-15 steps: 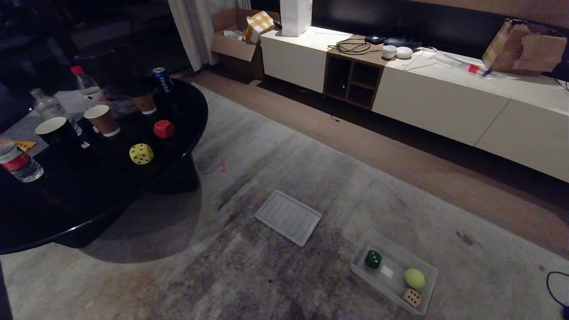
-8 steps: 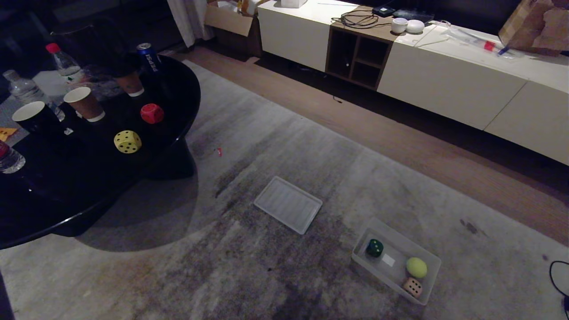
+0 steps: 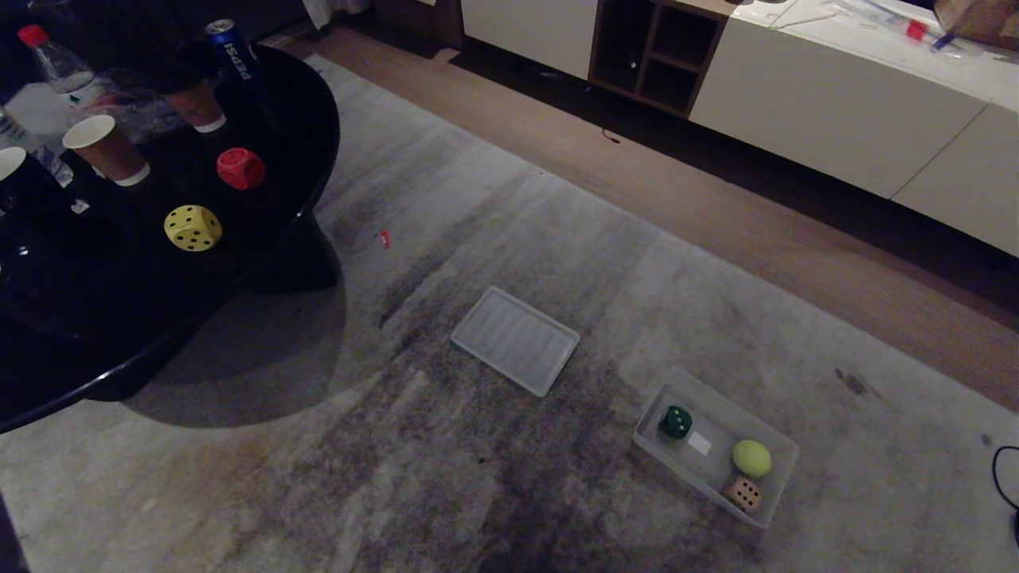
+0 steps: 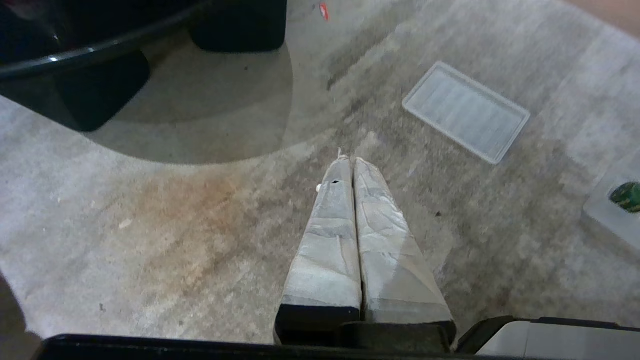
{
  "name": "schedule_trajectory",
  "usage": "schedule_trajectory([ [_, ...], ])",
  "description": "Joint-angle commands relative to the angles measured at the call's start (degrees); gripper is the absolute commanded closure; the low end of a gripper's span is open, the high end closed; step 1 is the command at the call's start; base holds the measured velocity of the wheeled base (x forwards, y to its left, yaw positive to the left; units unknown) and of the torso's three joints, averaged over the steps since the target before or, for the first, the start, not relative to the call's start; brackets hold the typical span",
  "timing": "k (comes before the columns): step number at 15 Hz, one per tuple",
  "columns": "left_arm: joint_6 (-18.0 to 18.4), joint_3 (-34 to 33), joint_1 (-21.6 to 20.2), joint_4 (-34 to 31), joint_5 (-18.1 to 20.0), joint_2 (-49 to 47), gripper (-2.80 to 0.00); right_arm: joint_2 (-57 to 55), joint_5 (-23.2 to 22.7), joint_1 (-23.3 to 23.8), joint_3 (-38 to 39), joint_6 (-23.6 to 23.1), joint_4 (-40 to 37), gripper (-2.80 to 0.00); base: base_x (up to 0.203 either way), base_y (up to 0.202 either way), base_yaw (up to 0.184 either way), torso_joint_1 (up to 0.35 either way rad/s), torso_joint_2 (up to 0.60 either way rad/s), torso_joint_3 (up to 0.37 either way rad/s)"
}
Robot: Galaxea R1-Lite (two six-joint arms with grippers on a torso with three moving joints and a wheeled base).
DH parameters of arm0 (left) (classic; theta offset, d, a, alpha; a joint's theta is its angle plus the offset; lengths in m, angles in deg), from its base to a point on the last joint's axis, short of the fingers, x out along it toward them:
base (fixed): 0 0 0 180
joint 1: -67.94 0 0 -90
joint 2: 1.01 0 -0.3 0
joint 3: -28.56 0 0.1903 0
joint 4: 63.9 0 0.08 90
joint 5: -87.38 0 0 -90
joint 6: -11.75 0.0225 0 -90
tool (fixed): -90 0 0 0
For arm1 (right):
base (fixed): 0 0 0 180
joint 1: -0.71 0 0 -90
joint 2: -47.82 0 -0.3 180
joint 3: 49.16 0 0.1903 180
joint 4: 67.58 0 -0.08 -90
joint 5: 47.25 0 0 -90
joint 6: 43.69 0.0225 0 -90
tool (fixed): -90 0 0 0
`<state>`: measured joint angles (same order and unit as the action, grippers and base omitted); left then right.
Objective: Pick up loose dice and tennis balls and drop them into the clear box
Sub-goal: Put the ball in the box
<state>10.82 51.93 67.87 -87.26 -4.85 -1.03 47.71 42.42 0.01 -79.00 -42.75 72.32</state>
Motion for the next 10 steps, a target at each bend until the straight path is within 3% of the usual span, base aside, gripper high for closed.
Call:
schedule_trajectory([
  [1,0.1,-0.1,0.0,0.0,0.0,-0.1,0.00,0.0,0.0,0.0,0.0,0.0,-0.1,0.00,0.000,0.000,0.000,0.004,0.00,-0.196],
  [10,0.0,-0.1,0.0,0.0,0.0,-0.1,0.00,0.0,0.0,0.0,0.0,0.0,-0.1,0.00,0.000,0.000,0.000,0.002,0.00,-0.197],
])
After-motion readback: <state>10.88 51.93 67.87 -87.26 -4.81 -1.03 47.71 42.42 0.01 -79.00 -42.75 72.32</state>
